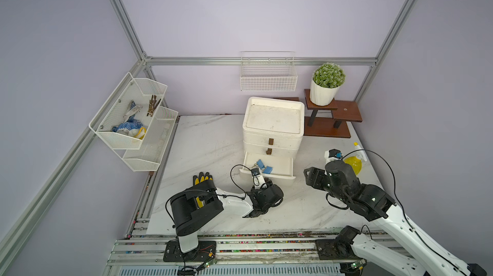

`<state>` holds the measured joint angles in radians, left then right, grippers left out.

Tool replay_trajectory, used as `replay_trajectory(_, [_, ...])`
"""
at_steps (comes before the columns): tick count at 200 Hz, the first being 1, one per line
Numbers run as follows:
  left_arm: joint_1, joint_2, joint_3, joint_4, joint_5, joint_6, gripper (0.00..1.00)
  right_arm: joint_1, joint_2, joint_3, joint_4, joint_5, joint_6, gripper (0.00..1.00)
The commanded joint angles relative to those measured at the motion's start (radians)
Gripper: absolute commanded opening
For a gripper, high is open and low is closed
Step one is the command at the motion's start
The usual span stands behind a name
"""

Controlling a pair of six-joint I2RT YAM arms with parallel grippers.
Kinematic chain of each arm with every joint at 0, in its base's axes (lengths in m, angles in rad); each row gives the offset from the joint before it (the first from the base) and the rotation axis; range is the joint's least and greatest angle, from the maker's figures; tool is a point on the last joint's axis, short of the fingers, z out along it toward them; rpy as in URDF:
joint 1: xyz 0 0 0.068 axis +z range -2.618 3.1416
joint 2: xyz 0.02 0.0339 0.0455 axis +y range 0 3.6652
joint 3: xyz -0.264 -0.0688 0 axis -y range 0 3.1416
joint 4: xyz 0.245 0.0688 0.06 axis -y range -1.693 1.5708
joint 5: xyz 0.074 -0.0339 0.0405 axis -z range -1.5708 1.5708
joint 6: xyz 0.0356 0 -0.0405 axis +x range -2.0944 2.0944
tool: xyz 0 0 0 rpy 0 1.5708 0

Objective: Put the binder clips in the drawer according to color
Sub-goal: Close the drawer in the storage box.

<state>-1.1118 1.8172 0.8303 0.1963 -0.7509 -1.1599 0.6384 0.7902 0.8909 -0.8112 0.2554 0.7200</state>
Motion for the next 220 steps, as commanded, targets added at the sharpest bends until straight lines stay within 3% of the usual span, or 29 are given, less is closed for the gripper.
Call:
replay_trajectory(1, [0.037, 0.045, 0.057, 0.147, -0.086, 0.080, 0.54, -0.003, -0.009, -0.007, 0.017, 0.006, -0.001, 0.74])
replay_trajectory(52, [0.155, 0.115, 0.139, 0.255, -0.032, 0.138, 0.57, -0.004, -0.022, -0.028, 0.010, 0.009, 0.002, 0.75])
replay_trajectory(87, [0.219, 0.170, 0.183, 0.267, 0.014, 0.063, 0.59, -0.004, -0.022, -0.047, 0.024, 0.000, 0.012, 0.75])
replay_trajectory(170, [0.266, 0.255, 0.225, 0.342, 0.035, -0.109, 0.66, -0.004, -0.012, -0.052, 0.033, -0.007, 0.008, 0.75])
replay_trajectory(220, [0.248, 0.187, 0.169, 0.332, 0.026, -0.152, 0.65, -0.004, -0.016, -0.088, 0.048, 0.006, 0.024, 0.75])
